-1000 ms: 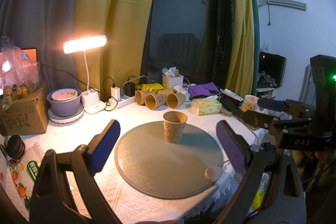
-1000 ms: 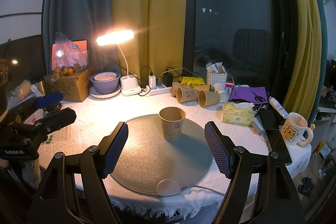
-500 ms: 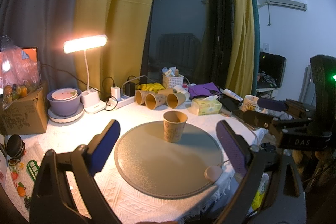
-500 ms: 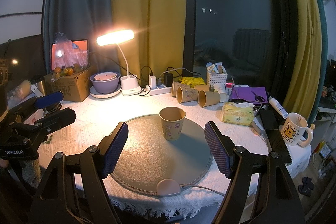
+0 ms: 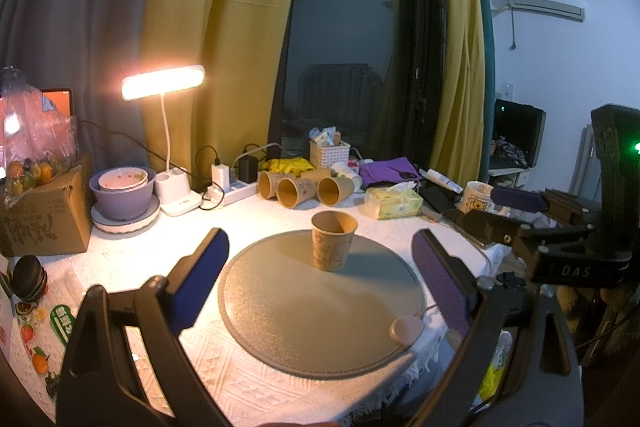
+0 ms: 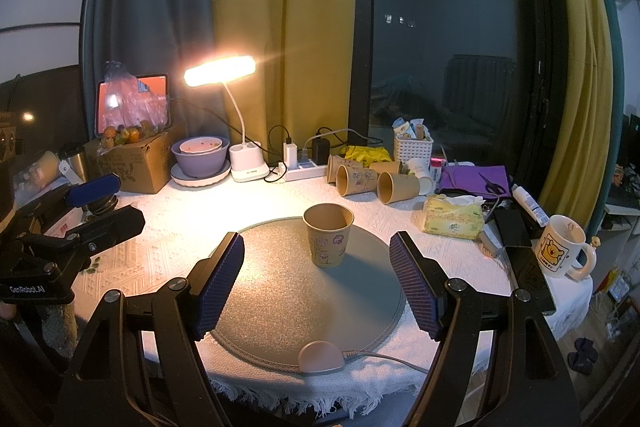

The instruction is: Flip cup upright

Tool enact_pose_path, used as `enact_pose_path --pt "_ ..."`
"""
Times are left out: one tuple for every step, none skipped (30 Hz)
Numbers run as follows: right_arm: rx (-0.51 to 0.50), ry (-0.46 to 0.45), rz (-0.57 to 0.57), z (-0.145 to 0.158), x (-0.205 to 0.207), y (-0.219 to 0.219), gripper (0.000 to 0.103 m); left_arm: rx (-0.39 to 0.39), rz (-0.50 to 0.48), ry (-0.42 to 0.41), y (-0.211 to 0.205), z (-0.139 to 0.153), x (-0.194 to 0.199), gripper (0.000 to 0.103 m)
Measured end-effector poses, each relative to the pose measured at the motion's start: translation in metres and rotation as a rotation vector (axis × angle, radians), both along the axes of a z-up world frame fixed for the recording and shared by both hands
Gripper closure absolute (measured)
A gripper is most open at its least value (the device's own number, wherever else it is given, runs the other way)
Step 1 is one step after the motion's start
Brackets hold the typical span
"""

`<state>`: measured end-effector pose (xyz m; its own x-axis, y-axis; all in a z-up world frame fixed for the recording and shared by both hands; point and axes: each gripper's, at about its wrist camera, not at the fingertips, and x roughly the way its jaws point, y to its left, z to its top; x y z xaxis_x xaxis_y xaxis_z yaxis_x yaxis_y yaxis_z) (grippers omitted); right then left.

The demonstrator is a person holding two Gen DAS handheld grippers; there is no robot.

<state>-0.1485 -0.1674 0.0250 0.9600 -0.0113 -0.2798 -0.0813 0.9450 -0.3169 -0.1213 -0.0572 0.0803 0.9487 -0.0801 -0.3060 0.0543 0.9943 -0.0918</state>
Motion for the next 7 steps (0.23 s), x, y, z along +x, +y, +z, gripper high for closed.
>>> enact_pose_path --pt "0.0 0.0 0.0 0.0 0.0003 0.0 0.025 0.0 0.001 0.001 0.0002 0.0 -0.0015 0.009" --pt "-0.001 0.0 0.0 0.0002 0.0002 0.0002 0.025 -0.001 0.0 0.001 0.0002 -0.0001 -0.0014 0.009" --pt "0.0 0.0 0.0 0.0002 0.0004 0.0001 0.025 -0.002 0.0 0.003 0.0002 -0.0008 -0.0018 0.009" --pt "0.001 0.001 0.0 0.0001 0.0004 0.0003 0.025 -0.004 -0.001 0.002 0.0 -0.0014 -0.0027 0.009" --pt "0.001 0.001 0.0 0.0 0.0005 0.0004 0.025 -0.008 -0.005 0.001 -0.0003 -0.0022 -0.0036 0.009" --pt "0.001 0.003 0.001 -0.001 0.0008 -0.0004 0.025 -0.01 -0.006 0.001 -0.0004 -0.0029 -0.0039 0.009" --pt "0.002 0.007 0.002 -0.0025 0.0015 -0.0015 0.025 -0.012 -0.008 0.002 -0.0004 -0.0043 -0.0037 0.009"
